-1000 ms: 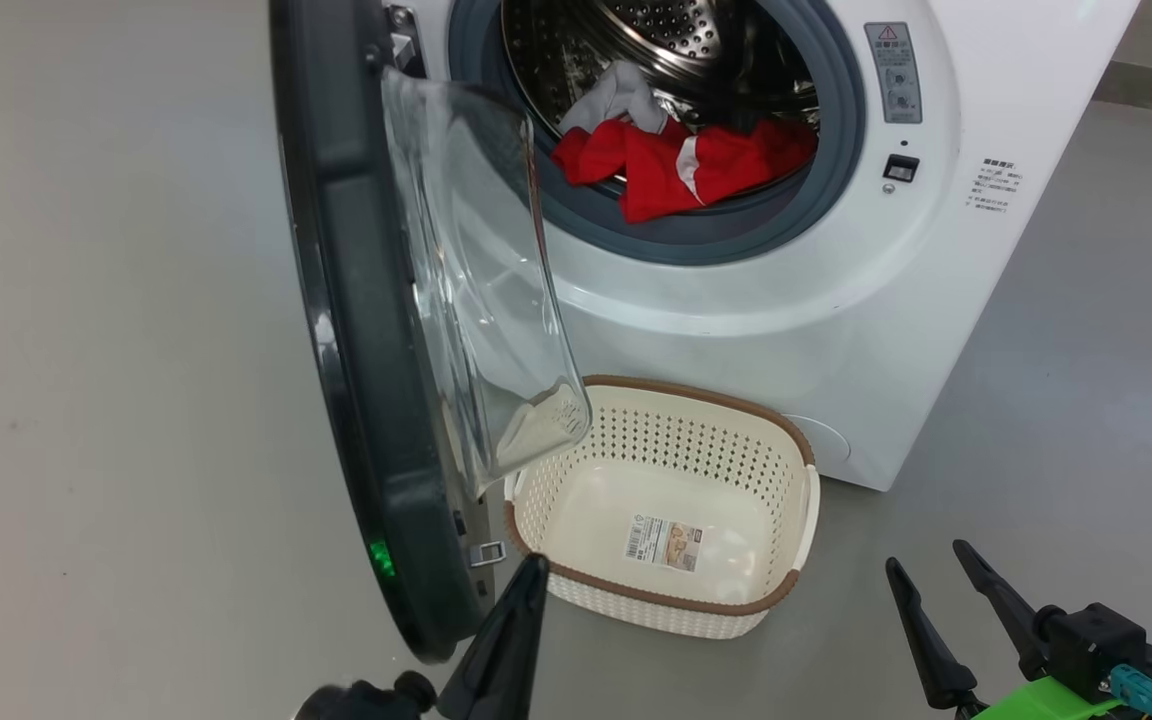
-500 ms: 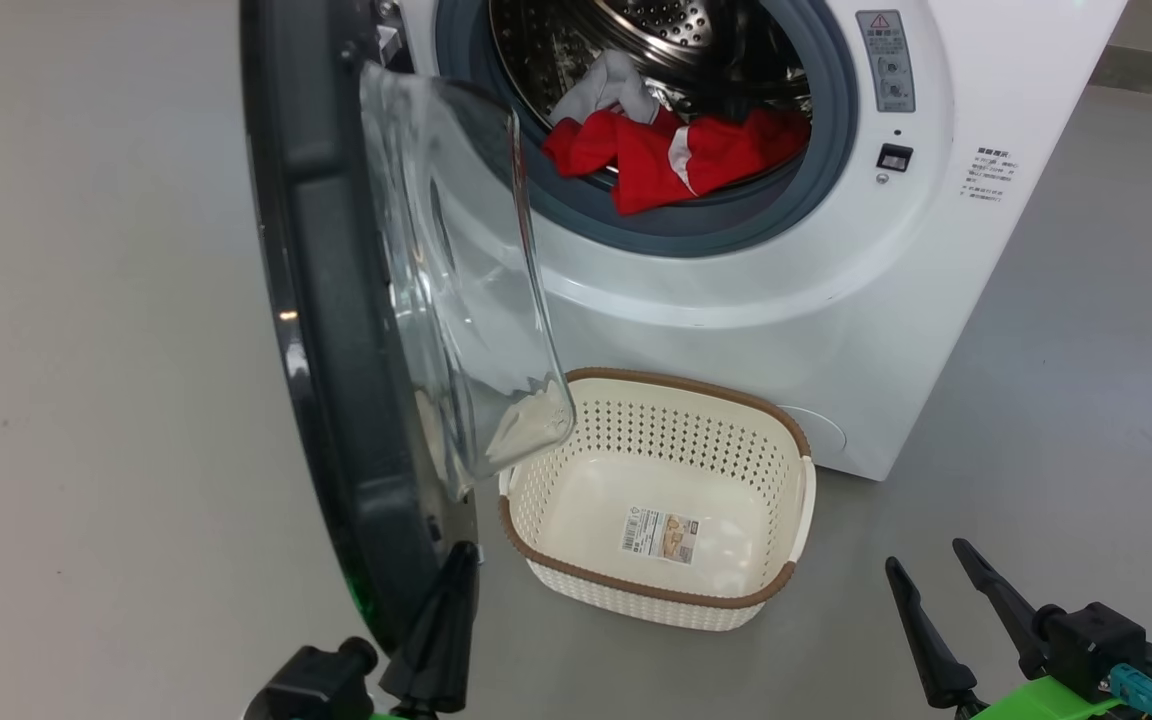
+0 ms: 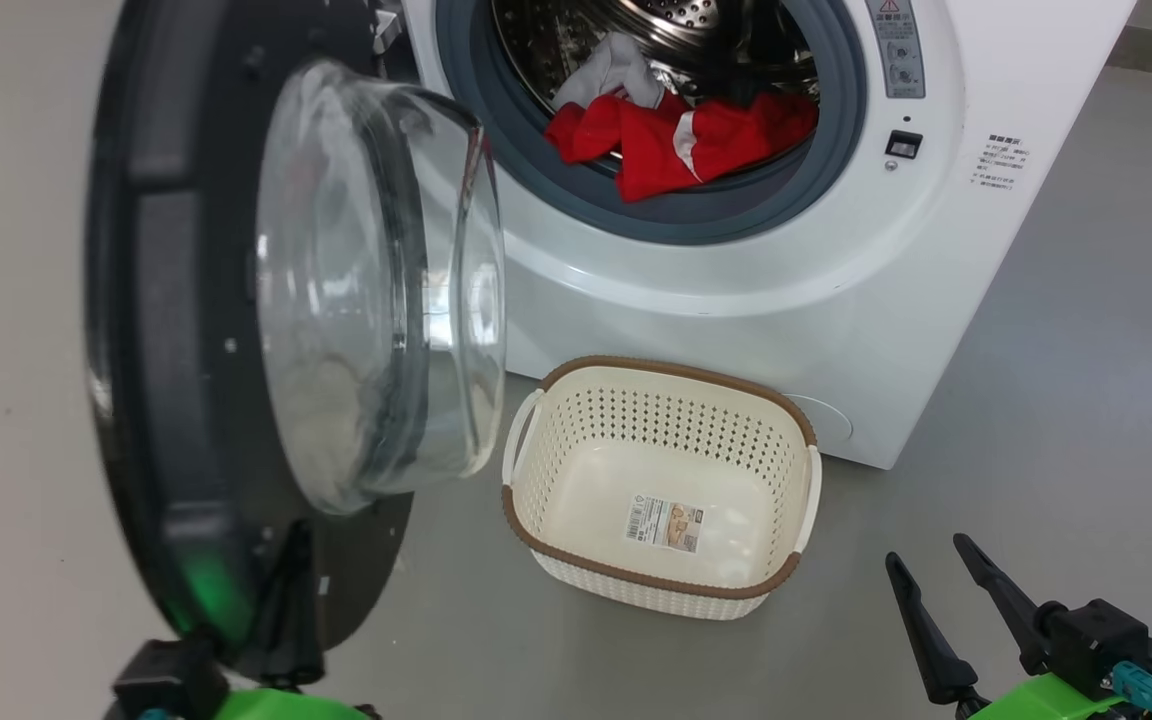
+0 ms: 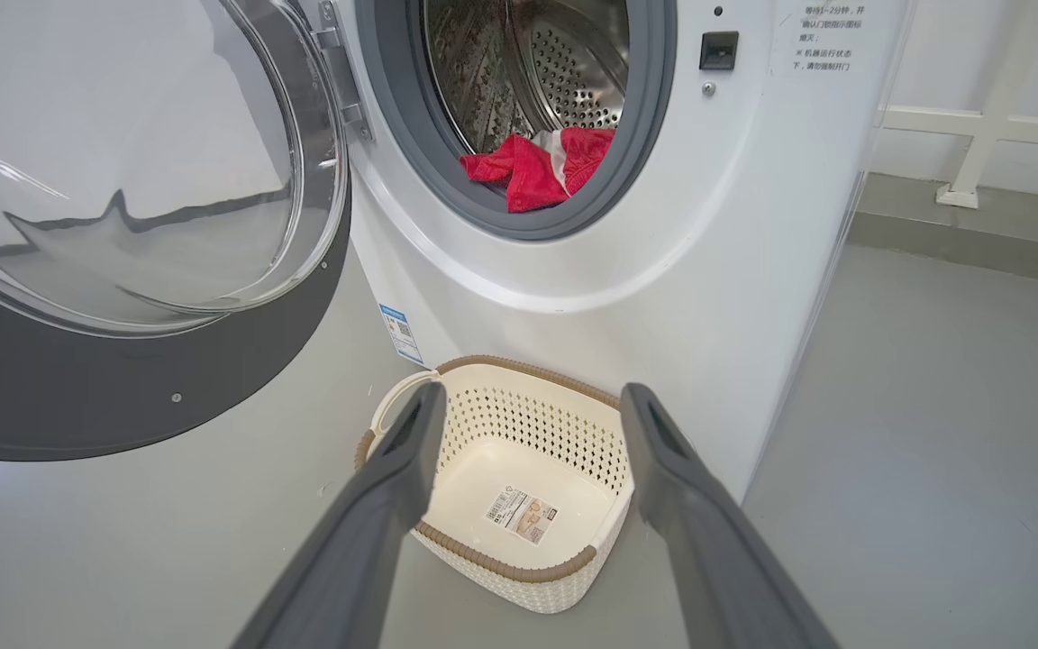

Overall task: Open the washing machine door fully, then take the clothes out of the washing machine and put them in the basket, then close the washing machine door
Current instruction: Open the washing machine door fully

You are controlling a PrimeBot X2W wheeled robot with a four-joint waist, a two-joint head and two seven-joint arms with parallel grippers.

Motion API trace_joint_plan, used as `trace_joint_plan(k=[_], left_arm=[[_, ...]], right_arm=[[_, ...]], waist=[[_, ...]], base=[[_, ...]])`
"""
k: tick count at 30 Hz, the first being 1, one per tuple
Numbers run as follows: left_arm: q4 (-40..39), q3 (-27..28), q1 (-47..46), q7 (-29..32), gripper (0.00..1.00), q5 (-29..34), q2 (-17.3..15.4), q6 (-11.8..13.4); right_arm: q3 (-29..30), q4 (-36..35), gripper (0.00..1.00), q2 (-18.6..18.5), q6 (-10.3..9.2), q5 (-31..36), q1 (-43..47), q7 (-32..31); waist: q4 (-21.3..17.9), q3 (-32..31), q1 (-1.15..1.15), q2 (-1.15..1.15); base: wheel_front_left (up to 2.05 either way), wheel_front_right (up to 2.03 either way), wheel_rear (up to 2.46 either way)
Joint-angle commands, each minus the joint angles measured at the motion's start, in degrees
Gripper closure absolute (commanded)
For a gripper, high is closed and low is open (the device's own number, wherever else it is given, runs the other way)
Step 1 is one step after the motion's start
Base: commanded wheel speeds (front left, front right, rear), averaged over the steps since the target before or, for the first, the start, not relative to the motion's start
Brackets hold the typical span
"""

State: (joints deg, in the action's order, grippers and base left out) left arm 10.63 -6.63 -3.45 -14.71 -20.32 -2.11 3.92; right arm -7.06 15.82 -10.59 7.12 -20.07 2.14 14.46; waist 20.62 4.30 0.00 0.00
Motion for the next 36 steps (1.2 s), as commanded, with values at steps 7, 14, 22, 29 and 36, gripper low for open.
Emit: trace_joint_plan(k=[7, 14, 22, 29, 36], left_arm=[[1.57, 11.65, -2.27, -0.29, 1.00, 2.39, -0.81, -1.39], [4.10, 18.54, -5.15, -0.29, 1.00, 3.01, -1.38, -2.63], [7.94, 26.60, -9.85, -0.29, 1.00, 4.98, -3.51, -3.73], [10.49, 32.76, -13.94, -0.29, 1.00, 6.45, -4.92, -4.82], [13.63, 38.23, -18.01, -0.29, 1.00, 8.13, -6.68, -5.65]], right_arm=[[-1.61, -1.78, 0.00, -1.75, 0.36, 0.53, -2.59, 0.53], [-1.80, -1.91, 0.00, -2.39, 0.36, 0.50, -3.33, 0.53], [-2.20, -2.15, 0.00, -3.20, 0.36, 0.43, -4.13, 0.53], [-2.35, -2.48, 0.00, -3.84, 0.36, 0.41, -4.99, 0.54], [-2.65, -2.87, 0.00, -4.25, 0.36, 0.41, -6.24, 0.54]], waist=[[-0.31, 1.35, 0.00, 0.00], [-0.88, 2.85, 0.00, 0.00], [-1.85, 4.68, 0.00, 0.00], [-2.65, 6.47, 0.00, 0.00], [-3.66, 8.75, 0.00, 0.00]], base=[[0.00, 0.00, 0.00], [0.00, 0.00, 0.00], [0.00, 0.00, 0.00], [0.00, 0.00, 0.00], [0.00, 0.00, 0.00]])
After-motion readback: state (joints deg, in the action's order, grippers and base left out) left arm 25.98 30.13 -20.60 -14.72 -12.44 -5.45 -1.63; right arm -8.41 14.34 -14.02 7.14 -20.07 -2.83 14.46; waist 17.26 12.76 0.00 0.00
